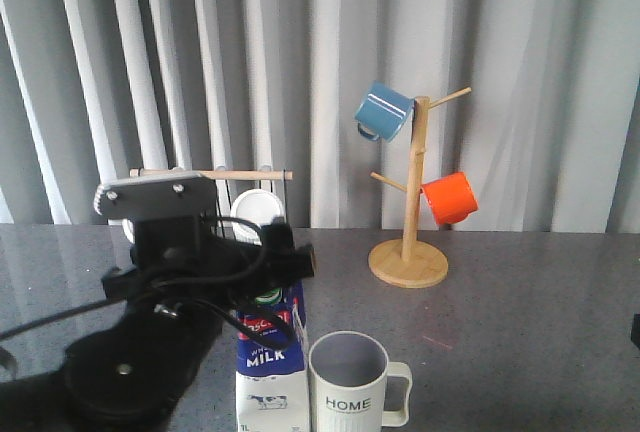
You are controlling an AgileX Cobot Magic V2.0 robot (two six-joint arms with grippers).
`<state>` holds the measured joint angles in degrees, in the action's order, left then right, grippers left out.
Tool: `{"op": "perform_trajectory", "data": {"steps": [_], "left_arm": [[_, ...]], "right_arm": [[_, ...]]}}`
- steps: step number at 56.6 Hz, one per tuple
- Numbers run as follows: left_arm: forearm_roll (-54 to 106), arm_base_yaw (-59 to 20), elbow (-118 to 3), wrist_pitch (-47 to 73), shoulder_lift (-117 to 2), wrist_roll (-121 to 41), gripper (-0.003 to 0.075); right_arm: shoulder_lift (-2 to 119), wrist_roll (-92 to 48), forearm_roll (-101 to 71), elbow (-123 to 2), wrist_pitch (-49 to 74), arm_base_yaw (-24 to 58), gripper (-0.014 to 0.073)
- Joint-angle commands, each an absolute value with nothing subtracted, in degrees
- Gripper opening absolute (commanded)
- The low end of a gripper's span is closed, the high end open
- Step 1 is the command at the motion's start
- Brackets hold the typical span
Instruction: Place milk next to cup
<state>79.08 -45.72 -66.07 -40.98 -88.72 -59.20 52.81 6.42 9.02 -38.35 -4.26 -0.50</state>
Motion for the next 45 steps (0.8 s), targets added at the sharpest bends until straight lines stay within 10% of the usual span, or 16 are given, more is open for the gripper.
{"op": "perform_trajectory", "data": {"steps": [1, 10, 45], "left_arm": [[70.48, -45.9, -67.72, -42.91, -82.32, -59.34, 0.0463], [67.97, -45.9, -67.72, -42.68, -79.06, -59.41, -0.0011], [58.74, -45.9, -67.72, -45.3, -78.71, -52.9, -0.0008]], "right_arm": [[52.38, 6.28, 9.21, -39.96, -7.99, -0.79, -0.0008], [52.38, 6.28, 9.21, -39.96, -7.99, -0.79, -0.0008], [52.38, 6.28, 9.21, -39.96, -8.05, -0.79, -0.0008]]}}
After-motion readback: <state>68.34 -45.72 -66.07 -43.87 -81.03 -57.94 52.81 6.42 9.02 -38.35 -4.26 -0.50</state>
